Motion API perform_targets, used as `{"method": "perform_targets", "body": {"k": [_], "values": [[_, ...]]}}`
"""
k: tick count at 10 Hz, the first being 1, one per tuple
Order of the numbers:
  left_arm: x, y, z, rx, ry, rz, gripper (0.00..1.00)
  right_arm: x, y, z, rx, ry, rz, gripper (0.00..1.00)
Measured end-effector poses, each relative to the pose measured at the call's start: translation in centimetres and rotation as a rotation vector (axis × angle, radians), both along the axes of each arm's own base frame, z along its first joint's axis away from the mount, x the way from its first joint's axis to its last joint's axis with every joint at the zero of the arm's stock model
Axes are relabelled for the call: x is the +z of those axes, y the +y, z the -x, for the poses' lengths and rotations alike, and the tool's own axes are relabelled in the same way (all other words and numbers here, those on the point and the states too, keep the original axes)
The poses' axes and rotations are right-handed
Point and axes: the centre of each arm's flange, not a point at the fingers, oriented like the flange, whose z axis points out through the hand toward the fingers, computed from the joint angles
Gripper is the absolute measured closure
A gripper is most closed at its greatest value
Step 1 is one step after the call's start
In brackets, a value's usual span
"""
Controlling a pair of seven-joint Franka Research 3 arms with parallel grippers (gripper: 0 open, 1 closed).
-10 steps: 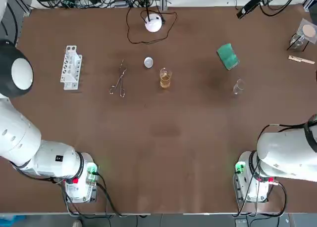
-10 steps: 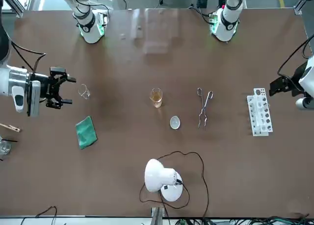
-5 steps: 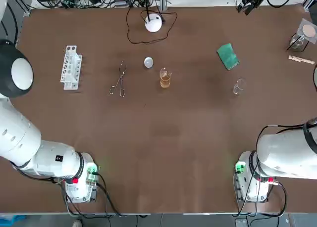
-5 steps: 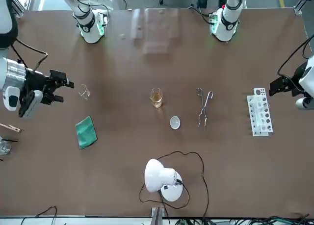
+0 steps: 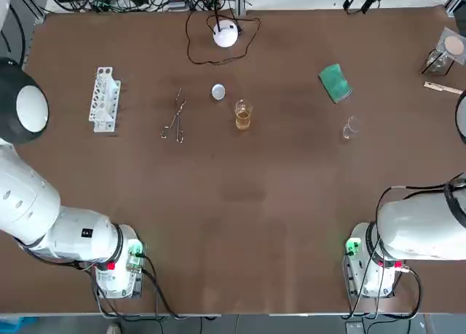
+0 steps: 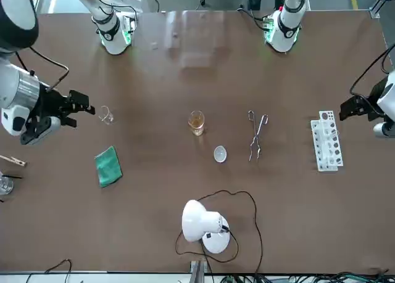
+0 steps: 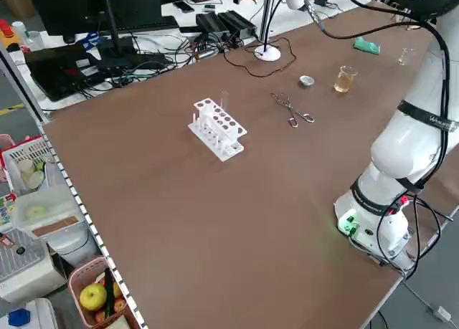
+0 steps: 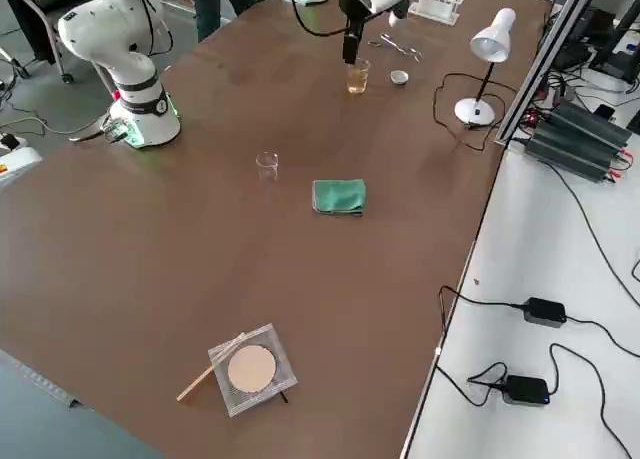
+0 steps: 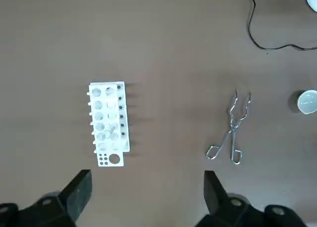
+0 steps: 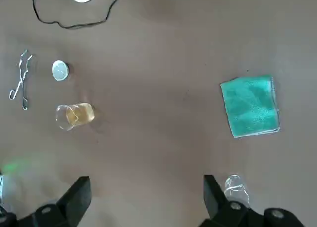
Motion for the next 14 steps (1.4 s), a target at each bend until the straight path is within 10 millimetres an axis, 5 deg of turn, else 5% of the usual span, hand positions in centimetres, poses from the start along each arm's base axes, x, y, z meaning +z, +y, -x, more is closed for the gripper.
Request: {"method": "perform_targets", "body": {"k": [7, 9, 11, 14], "values": [[1.9, 0.3, 0.9, 0.0, -0.031, -0.017, 0.0, 7.2, -1.7, 1.2, -0.192, 0.003, 0.221, 0.0], [2.1, 0.3, 1.0, -0.001, -0.035, -0.017, 0.0, 7.7, -2.9, 1.1, -0.25, -0.009, 0.283, 0.0], [3.0, 0.3, 1.5, 0.005, -0.045, -0.016, 0.0, 7.7, -6.4, 0.9, -0.28, -0.007, 0.299, 0.0], [3.2, 0.3, 1.8, 0.05, -0.035, -0.017, 0.0, 7.3, -7.2, 1.3, -0.281, 0.004, 0.303, 0.0]]}}
